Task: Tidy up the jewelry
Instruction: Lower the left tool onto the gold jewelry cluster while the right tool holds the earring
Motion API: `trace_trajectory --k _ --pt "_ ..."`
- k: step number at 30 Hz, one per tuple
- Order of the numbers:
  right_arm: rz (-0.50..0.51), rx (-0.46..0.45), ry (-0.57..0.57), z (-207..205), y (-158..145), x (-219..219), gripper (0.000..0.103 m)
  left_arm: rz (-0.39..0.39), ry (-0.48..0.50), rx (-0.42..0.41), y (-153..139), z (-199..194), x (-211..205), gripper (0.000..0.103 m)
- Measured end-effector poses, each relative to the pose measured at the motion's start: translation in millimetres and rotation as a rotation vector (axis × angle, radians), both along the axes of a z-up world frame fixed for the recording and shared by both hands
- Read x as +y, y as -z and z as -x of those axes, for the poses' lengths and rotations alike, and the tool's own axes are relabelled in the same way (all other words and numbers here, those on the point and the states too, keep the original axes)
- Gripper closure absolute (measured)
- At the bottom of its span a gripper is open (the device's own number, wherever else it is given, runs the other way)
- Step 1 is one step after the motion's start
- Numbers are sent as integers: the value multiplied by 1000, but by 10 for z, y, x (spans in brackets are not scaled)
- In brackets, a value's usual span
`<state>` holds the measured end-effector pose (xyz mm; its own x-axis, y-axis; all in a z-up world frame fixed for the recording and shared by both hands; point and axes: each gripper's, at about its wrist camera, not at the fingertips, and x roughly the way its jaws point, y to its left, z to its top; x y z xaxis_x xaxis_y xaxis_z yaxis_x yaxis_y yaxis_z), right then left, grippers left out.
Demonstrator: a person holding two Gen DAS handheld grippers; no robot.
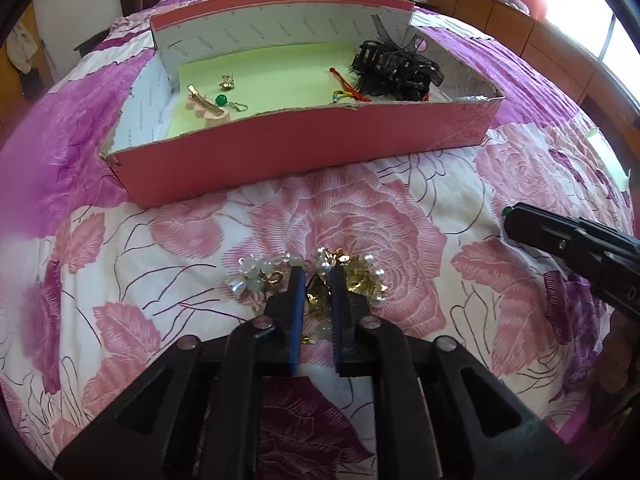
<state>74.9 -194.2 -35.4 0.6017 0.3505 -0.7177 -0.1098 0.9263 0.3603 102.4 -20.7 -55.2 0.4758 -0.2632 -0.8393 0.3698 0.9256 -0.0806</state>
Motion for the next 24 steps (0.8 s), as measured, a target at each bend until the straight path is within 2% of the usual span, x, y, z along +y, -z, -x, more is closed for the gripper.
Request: trace_trajectory --k 13,24 --pt "5 -33 2 28 -76 -10 87 121 -35 -81 -341 188 226 99" --pt "36 -144 1 150 -302 36 87 169 -124 -222 -643 253 367 99"
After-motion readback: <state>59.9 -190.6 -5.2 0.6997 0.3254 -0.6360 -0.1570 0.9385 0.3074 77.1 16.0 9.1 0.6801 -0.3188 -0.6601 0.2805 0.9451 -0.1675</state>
